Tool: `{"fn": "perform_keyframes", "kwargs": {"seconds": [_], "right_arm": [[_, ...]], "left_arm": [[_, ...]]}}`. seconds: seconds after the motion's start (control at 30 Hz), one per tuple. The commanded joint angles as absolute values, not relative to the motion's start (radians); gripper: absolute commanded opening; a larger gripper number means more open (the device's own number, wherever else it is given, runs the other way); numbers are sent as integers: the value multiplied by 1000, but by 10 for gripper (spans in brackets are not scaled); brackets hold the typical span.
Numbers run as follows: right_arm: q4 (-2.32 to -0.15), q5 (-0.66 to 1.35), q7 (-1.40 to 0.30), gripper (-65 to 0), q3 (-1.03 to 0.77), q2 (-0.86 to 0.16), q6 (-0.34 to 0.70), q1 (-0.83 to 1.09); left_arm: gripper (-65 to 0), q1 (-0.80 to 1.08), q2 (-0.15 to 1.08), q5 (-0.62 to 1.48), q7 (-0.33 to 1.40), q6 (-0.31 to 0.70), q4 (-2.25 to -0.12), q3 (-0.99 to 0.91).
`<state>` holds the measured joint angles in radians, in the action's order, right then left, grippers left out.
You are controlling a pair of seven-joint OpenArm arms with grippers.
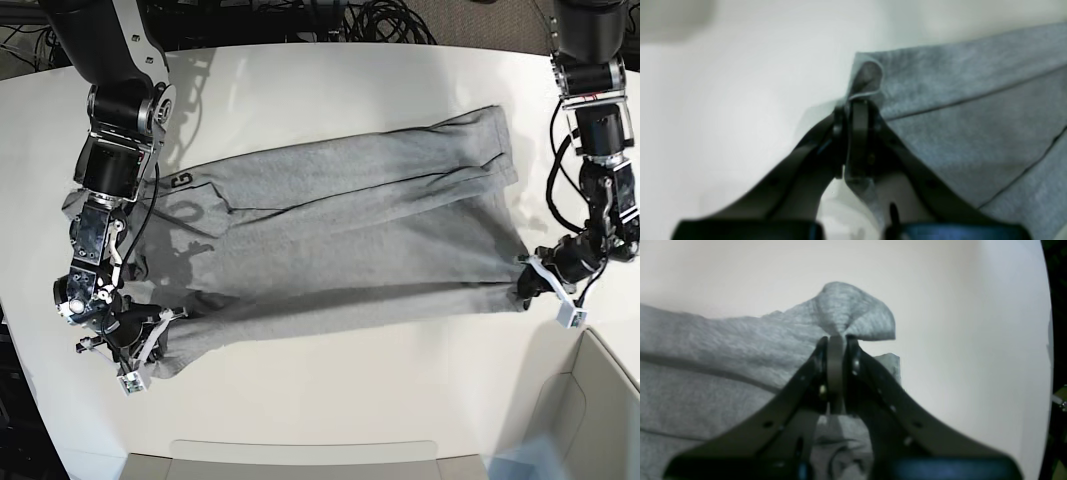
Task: Fold the T-shirt properly
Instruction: 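Lift the hem with both grippers and fold it over toward the collar, then lower the folded hem onto the shirt and open both grippers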
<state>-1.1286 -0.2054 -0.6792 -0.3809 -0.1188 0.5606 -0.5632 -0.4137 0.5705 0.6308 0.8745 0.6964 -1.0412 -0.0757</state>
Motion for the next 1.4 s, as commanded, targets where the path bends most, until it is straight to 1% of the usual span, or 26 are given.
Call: {"fn": "perform_keyframes", "kwargs": {"seconds": [0.0,0.1,0.2,0.3,0.4,0.57,0.7,0.83,0.97,1.13,1.37], "right_arm": [[-1165,-194,-651,-650,-381,-128,558,-599],[-1187,-194,-716,-650,-381,-128,559,-598],[-1251,-194,-771,-650,-383,-128,567,-573],[-1342,-194,-776,-650,-378,-136,567,-510],[-1394,-194,-777,-650,-380,-136,568,-453],[-1452,-194,-777,-650,-381,-143,568,-360],[-1514,-194,-777,-650,-381,-154,568,-285],[-1566,-194,-777,-650,-384,-156,599,-226],[-1583,-194,-777,-650,-437,-156,608,-194],[-1578,-202,-777,-650,-503,-153,688,-162],[-1570,-202,-777,-650,-507,-156,690,-102]], "left_arm": [[-650,-407,585,638,878,698,-1116,-97],[-650,-341,585,638,911,698,-1221,-116],[-650,-289,585,641,917,687,-1244,-119],[-650,-246,585,642,920,687,-1268,-124],[-650,-160,585,644,923,685,-1349,-182],[-650,-67,585,644,983,687,-1451,-246],[-650,-12,585,644,998,687,-1474,-255],[-650,54,573,642,998,687,-1526,-255],[-650,111,558,641,998,679,-1589,-255],[-650,151,532,639,997,679,-1595,-257],[-650,203,530,639,987,679,-1596,-257]]}}
